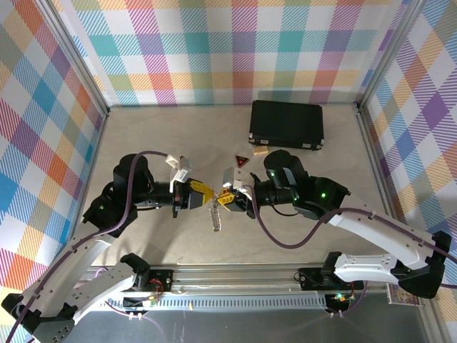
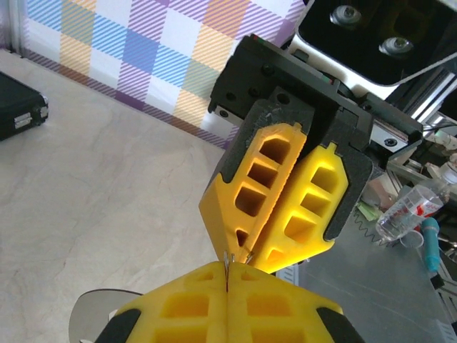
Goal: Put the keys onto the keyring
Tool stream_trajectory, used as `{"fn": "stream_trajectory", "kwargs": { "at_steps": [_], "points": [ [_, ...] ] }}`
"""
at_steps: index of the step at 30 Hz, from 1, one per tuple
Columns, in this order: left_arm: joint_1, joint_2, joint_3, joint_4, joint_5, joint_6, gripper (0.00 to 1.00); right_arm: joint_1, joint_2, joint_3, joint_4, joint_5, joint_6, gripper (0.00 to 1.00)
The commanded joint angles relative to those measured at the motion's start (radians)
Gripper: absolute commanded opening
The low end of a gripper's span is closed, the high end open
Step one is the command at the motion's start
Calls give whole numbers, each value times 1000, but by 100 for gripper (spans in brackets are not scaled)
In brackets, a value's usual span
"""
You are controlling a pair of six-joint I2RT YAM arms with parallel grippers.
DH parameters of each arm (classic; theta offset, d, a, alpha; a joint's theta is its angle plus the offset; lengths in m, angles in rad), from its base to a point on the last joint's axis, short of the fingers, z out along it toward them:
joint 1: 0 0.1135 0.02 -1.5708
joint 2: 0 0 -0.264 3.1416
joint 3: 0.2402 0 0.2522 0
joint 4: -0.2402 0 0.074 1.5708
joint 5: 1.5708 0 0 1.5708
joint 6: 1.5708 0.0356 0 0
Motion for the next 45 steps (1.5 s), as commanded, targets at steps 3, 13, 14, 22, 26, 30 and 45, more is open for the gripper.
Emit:
{"fn": "stream_trajectory", "kwargs": {
  "at_steps": [3, 13, 14, 22, 26, 30, 45],
  "points": [
    [-6, -26, -15, 138, -19, -34, 0, 9, -40, -16, 14, 8, 22, 15],
    [-7, -61, -81, 275, -76, -89, 0, 10, -68, 16, 37, 68, 109, 32],
    [-7, -63, -85, 284, -82, -93, 0, 8, -70, 19, 38, 86, 122, 34],
    [-8, -71, -82, 352, -98, -108, 0, -69, -69, 73, 36, 4, 254, 51],
    [-7, -67, -69, 355, -101, -95, 0, -114, -67, 114, 25, -70, 311, 56],
    [-8, -58, -51, 320, -93, -65, 0, -175, -52, 155, 15, -153, 361, 57],
    [-7, -21, -11, 298, -78, -21, 0, -267, 26, 240, -34, -365, 377, 65]
  ]
}}
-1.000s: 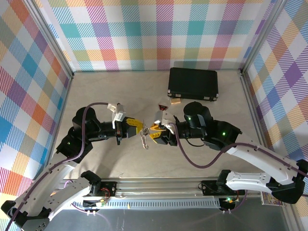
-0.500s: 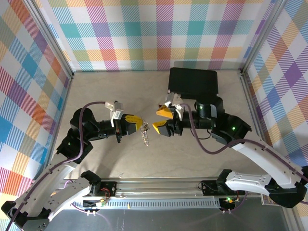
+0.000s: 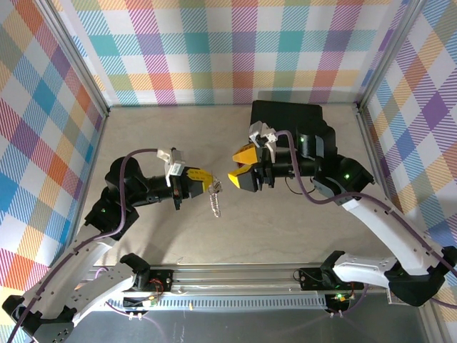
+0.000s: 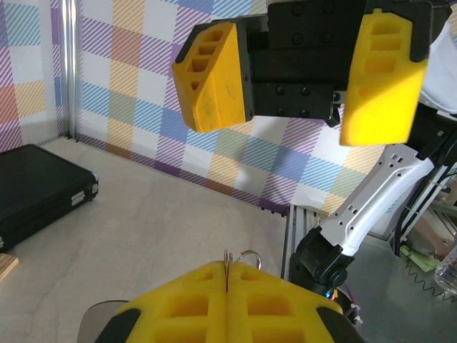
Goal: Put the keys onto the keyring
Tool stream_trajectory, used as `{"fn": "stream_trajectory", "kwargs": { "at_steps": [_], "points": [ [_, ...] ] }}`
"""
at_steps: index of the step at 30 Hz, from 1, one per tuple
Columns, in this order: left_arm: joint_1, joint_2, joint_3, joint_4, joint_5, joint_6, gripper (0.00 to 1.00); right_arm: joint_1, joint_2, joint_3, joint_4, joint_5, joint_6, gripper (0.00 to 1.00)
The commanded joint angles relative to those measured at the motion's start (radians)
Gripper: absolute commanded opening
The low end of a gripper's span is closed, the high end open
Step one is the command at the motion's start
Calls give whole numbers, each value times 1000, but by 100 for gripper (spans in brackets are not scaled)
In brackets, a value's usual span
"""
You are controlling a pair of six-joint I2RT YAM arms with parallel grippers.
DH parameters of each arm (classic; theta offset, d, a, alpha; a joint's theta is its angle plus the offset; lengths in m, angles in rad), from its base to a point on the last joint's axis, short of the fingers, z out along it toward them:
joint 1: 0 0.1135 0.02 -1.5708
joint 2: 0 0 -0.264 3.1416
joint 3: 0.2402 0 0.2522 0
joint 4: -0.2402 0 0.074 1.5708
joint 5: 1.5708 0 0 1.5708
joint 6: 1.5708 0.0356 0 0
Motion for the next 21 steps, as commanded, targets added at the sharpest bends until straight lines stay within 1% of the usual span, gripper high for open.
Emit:
{"fn": "stream_trajectory", "kwargs": {
  "at_steps": [1, 7, 13, 17, 21],
  "points": [
    [-7, 0, 45, 22, 21, 23, 0, -5, 6, 45, -21, -79, -12, 66],
    [-8, 4, 53, 17, 31, 32, 0, -12, 14, 47, -24, -94, -4, 66],
    [-7, 6, 71, -1, 60, 41, 0, -57, 19, 21, 19, -168, 27, 65],
    [-7, 4, 79, -15, 67, 47, 0, -58, 20, 7, 37, -190, 11, 65],
    [-7, 8, 94, -22, 77, 50, 0, -58, 34, -5, 58, -221, 8, 62]
  ]
}}
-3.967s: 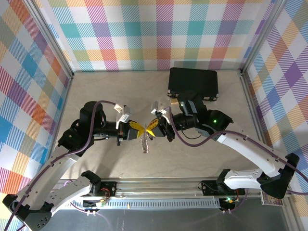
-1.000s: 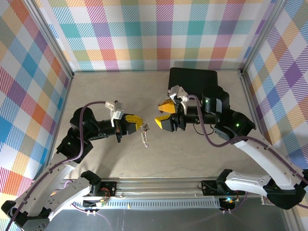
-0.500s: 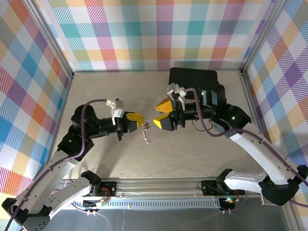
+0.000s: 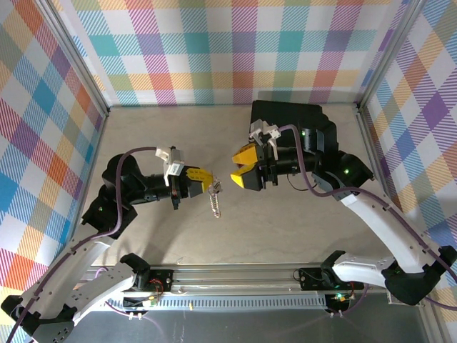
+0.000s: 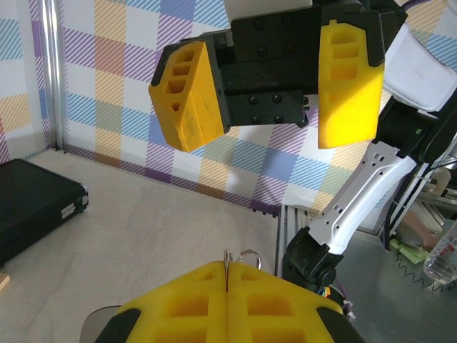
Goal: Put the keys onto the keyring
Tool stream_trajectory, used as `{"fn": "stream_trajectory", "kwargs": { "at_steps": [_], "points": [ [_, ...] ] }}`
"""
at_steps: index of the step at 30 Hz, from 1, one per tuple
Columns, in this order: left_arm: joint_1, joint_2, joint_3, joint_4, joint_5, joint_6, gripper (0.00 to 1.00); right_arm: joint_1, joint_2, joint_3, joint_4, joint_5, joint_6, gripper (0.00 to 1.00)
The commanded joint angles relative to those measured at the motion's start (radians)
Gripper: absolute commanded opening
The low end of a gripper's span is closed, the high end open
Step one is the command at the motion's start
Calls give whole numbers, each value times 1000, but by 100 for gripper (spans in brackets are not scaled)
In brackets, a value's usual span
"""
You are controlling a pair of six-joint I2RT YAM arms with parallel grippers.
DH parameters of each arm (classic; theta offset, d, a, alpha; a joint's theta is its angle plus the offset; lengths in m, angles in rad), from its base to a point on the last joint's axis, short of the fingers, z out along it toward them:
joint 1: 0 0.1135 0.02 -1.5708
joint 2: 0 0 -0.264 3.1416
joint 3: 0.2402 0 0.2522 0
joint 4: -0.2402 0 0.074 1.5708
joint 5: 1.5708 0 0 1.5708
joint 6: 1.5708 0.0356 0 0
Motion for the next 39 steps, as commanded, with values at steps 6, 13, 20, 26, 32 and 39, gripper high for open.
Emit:
{"fn": "stream_trajectory", "kwargs": {
  "at_steps": [6, 13, 20, 26, 32, 39],
  "points": [
    [-8, -3, 44, 19, 45, 10, 0, -1, 34, -20, 53, -77, -17, 51],
    [-7, 3, 29, 44, 50, -5, 0, 10, 36, -64, 89, -10, -41, 47],
    [-8, 15, 17, 92, 65, -34, 0, 40, 53, -71, 86, 2, -66, 36],
    [-7, 18, 23, 101, 62, -46, 0, 52, 61, -71, 68, 27, -70, 32],
    [-7, 21, 28, 100, 56, -52, 0, 56, 54, -93, 97, 14, -69, 34],
    [-5, 18, 24, 90, 61, -54, 0, 56, 44, -106, 144, -22, -50, 37]
  ]
}}
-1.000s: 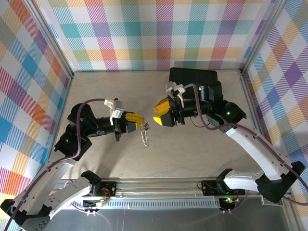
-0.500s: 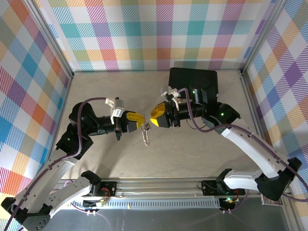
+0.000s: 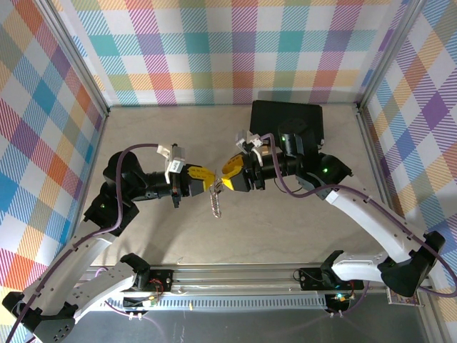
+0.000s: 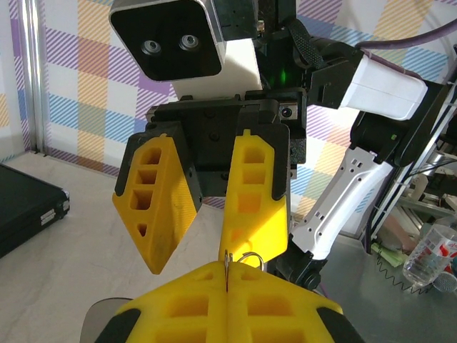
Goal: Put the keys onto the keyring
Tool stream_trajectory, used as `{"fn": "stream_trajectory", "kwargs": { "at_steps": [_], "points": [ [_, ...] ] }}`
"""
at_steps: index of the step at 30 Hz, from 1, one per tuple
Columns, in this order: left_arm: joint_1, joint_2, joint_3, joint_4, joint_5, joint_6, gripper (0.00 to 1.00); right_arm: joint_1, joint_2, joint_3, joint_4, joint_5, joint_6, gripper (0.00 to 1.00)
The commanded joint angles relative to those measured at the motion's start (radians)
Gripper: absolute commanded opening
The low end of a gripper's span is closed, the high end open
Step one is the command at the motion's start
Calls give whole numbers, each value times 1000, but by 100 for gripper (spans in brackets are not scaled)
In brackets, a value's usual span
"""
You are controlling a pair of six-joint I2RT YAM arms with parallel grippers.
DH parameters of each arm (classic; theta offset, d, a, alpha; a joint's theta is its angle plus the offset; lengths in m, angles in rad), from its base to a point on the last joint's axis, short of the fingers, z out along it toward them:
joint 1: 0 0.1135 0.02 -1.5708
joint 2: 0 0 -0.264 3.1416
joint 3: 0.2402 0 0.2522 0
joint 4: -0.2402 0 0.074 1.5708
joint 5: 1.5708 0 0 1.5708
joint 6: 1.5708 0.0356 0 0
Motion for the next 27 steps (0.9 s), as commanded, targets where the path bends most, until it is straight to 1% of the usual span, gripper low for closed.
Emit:
{"fn": "stream_trajectory", "kwargs": {
  "at_steps": [1, 10, 15, 27],
  "points": [
    [-7, -9, 13, 45, 21, -4, 0, 8, -18, -16, 71, -46, 7, 37],
    [-7, -6, -4, 51, 35, -6, 0, 28, -11, -14, 79, -77, 1, 39],
    [-6, -8, -8, 48, 40, -4, 0, 36, -15, -22, 74, -65, -8, 39],
    [-8, -6, -1, 35, 75, -4, 0, 47, -17, -23, 105, -36, -8, 27]
  ]
}}
